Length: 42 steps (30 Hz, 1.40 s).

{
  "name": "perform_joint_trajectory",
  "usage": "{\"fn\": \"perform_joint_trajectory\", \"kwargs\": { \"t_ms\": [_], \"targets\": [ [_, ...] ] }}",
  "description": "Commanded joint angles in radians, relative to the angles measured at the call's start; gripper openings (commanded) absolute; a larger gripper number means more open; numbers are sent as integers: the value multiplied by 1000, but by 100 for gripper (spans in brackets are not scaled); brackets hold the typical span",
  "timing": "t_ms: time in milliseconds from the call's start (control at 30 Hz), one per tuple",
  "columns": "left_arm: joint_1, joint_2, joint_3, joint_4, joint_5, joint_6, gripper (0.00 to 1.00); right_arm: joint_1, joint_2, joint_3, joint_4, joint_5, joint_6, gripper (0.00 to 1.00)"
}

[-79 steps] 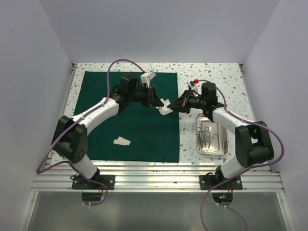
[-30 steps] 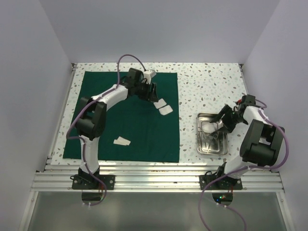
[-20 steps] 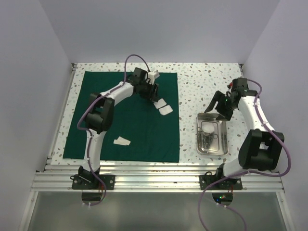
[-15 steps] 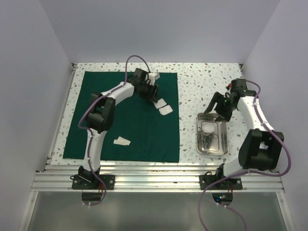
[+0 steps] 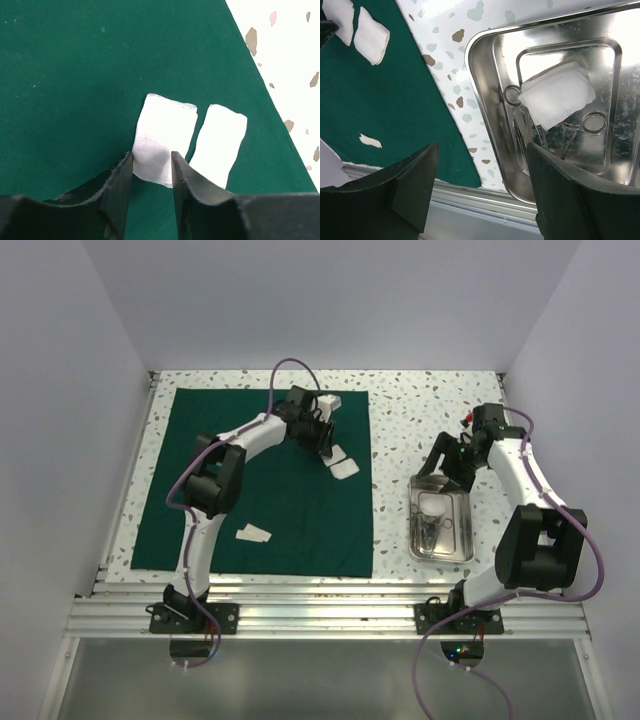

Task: Prepare the surgical pack

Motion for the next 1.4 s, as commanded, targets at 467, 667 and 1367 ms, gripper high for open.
{"fn": "perform_joint_trajectory", "kwargs": {
  "t_ms": [467,667,1367],
  "targets": [
    [-6,-74,30,-32,37,-45,0,29,-1,28,18,-41,-1,75],
    [-6,-194,-82,11,95,-140,0,33,-10,8,34,-48,3,75],
    [-26,-148,-185,192,247,-266,0,35,-28,-9,31,-53,-3,75]
  ]
}}
